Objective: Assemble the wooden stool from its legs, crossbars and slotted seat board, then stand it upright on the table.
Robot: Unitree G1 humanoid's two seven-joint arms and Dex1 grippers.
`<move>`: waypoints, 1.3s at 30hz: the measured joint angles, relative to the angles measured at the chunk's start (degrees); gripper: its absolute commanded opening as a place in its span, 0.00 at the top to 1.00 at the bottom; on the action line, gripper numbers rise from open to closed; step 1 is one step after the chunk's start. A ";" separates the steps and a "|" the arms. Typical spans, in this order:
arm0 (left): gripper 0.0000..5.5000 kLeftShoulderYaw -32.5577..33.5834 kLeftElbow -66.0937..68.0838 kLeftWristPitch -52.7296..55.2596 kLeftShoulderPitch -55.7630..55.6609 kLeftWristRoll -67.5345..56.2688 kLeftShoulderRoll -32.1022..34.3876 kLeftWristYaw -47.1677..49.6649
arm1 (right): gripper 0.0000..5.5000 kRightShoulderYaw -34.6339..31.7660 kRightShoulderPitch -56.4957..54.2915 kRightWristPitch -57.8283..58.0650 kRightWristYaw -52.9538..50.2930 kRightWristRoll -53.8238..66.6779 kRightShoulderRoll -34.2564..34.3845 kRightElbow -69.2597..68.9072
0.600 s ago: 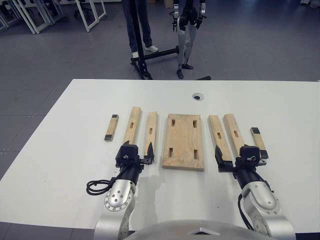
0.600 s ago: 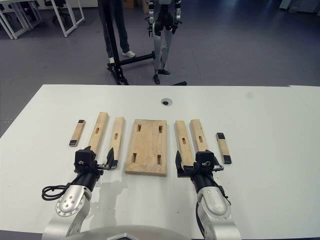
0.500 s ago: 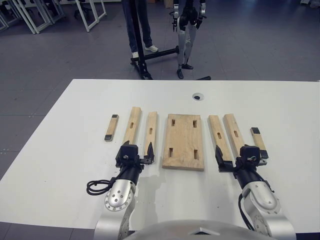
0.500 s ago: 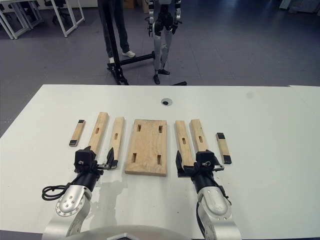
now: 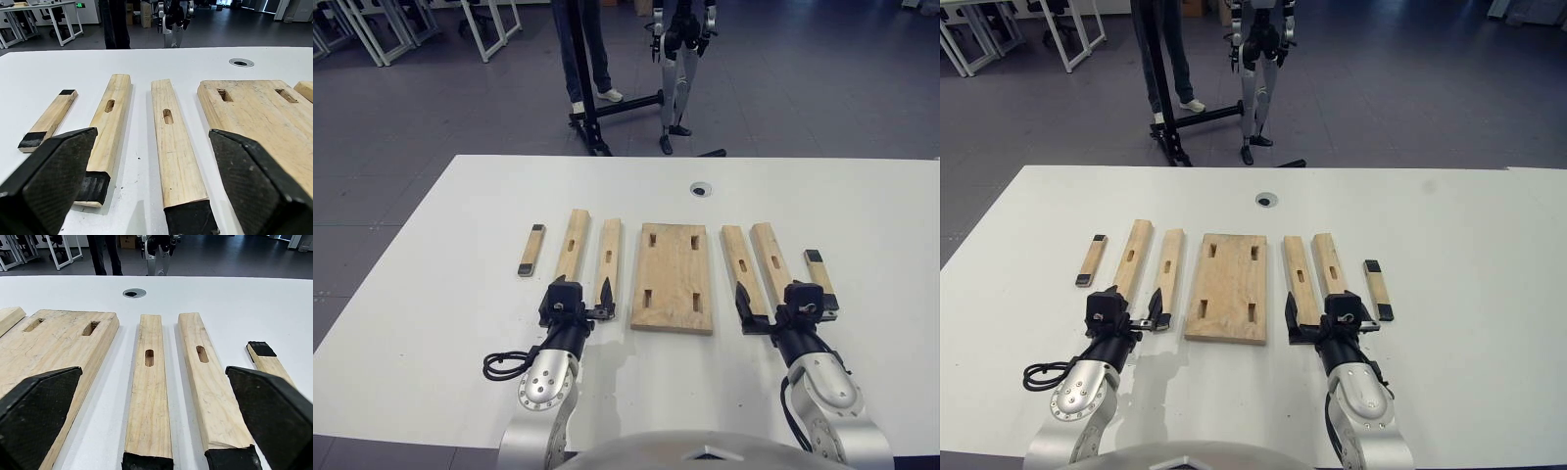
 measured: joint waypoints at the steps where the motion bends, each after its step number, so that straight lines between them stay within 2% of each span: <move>1: 0.23 0.09 0.01 -0.01 0.00 -0.01 0.00 0.00 | 0.00 0.01 0.00 0.00 0.00 0.19 0.02 0.02; 8: 0.23 0.23 0.02 -0.04 0.04 -0.06 0.02 -0.06 | 0.00 0.24 0.03 -0.01 -0.06 0.39 0.06 0.07; 10: 0.23 0.23 0.01 -0.04 0.06 -0.05 0.00 -0.06 | 0.08 0.25 0.03 -0.01 -0.05 0.40 0.05 0.07; 22: 0.23 0.27 0.01 -0.03 -0.59 -0.03 -0.01 -0.04 | 0.08 0.13 -0.22 -0.01 -0.08 0.43 0.06 0.18; 27: 0.23 0.45 -0.01 -0.27 1.12 0.06 -0.12 0.09 | 0.08 -6.63 -3.89 3.09 2.65 4.49 -2.24 1.35; 31: 0.23 0.04 0.08 -1.89 2.18 0.57 -0.17 0.27 | 0.08 -18.74 -22.18 7.58 6.29 10.17 -10.99 7.85; 33: 0.23 -0.20 0.13 -2.27 3.16 0.62 -0.49 0.37 | 0.08 -22.56 -26.43 7.64 8.49 11.19 -15.28 13.34; 39: 0.23 -0.73 0.15 -2.99 3.80 0.84 -0.68 0.48 | 0.08 -24.03 -21.88 7.41 18.35 13.96 -20.41 26.40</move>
